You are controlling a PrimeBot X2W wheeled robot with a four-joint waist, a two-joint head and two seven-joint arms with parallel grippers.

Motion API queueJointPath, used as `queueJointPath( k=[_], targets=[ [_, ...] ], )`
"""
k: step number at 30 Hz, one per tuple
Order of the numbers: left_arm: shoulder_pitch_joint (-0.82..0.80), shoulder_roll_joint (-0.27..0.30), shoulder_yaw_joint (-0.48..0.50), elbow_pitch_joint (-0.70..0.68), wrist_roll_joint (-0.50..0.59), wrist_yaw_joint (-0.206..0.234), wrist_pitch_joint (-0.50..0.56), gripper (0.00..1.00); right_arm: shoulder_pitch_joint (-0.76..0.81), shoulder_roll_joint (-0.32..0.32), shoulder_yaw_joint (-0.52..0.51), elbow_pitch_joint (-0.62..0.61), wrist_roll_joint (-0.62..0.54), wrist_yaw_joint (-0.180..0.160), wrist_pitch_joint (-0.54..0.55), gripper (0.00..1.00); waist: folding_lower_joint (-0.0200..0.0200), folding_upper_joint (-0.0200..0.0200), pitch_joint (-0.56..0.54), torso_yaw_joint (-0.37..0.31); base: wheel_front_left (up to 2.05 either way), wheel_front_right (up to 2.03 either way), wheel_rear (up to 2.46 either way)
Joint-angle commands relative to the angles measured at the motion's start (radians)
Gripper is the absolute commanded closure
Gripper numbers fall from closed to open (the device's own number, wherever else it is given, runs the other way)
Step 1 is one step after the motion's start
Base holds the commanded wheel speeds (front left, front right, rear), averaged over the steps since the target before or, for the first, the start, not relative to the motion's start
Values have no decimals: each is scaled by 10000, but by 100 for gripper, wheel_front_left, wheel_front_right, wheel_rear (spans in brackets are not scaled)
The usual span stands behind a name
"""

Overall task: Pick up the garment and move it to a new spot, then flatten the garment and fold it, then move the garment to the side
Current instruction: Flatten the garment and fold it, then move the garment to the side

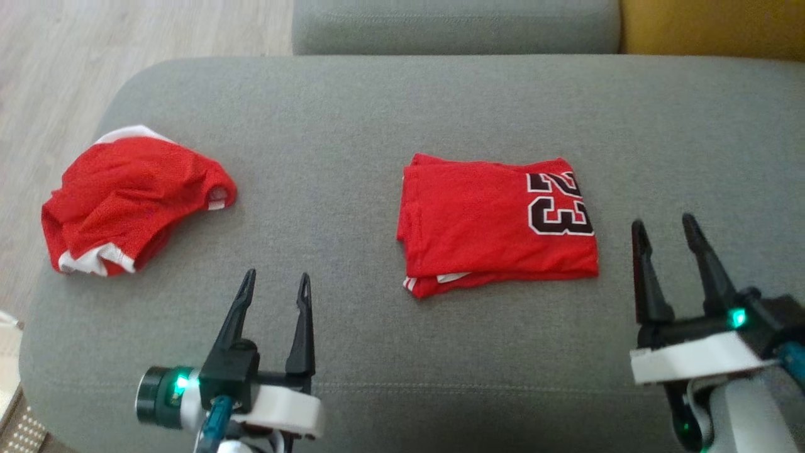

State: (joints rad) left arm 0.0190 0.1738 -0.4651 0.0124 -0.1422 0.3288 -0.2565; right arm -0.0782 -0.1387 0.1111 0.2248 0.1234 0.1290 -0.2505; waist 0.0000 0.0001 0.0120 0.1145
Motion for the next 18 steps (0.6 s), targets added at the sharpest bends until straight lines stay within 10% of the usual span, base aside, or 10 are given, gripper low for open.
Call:
queueJointPath(
  k=[1, 18],
  targets=[
    [-250, -57, 502, -232, 111, -91, -53, 0, -25, 59, 339, -448, -22, 17, -109, 0, 0, -1, -119, -74, 0, 0, 0],
    [131, -508, 1208, 370, 746, -689, -53, 0, 457, 313, 383, -348, 91, 17, -112, 0, 0, -1, -457, -143, 0, 0, 0]
  ],
)
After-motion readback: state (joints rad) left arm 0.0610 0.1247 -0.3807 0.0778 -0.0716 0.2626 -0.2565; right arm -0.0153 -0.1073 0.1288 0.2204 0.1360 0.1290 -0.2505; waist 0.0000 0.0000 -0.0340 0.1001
